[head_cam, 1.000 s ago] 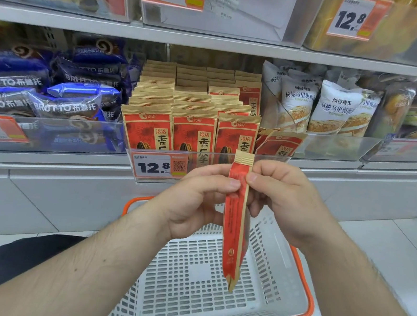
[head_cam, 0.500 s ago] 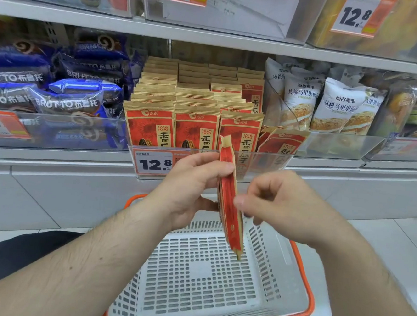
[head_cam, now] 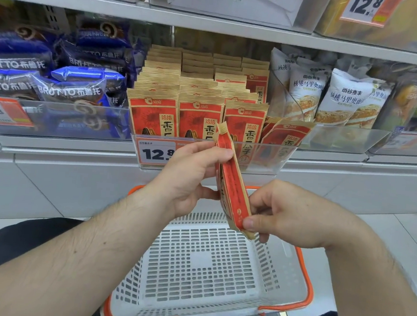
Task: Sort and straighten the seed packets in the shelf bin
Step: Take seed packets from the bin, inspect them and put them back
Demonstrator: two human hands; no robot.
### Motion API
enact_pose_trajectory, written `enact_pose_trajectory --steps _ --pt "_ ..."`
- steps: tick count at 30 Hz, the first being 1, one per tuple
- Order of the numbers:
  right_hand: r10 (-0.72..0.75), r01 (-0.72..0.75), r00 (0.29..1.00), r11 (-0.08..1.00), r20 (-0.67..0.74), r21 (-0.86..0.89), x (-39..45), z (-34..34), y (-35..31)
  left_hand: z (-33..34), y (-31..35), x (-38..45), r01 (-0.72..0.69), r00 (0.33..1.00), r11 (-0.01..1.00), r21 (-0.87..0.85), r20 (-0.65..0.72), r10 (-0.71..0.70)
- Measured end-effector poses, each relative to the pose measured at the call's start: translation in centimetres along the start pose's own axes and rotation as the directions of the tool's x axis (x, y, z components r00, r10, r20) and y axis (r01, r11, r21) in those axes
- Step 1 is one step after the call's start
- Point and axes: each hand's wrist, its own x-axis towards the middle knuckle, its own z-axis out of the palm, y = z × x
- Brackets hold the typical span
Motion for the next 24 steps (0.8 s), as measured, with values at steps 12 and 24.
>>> enact_pose_trajectory --steps 12,24 --pt "0.080 0.149 0.899 0.868 -0.430 0.474 0.9 -0.3 0.8 -0.5 0.9 -0.8 0.022 0.958 0.993 -0.117 0.286 0.013" --pt "0.045 0.161 0.940 0.816 -0.339 0.555 2.0 1.1 0.5 -0.4 0.7 -0.6 0.011 0.972 0.990 -0.137 0.234 0.021"
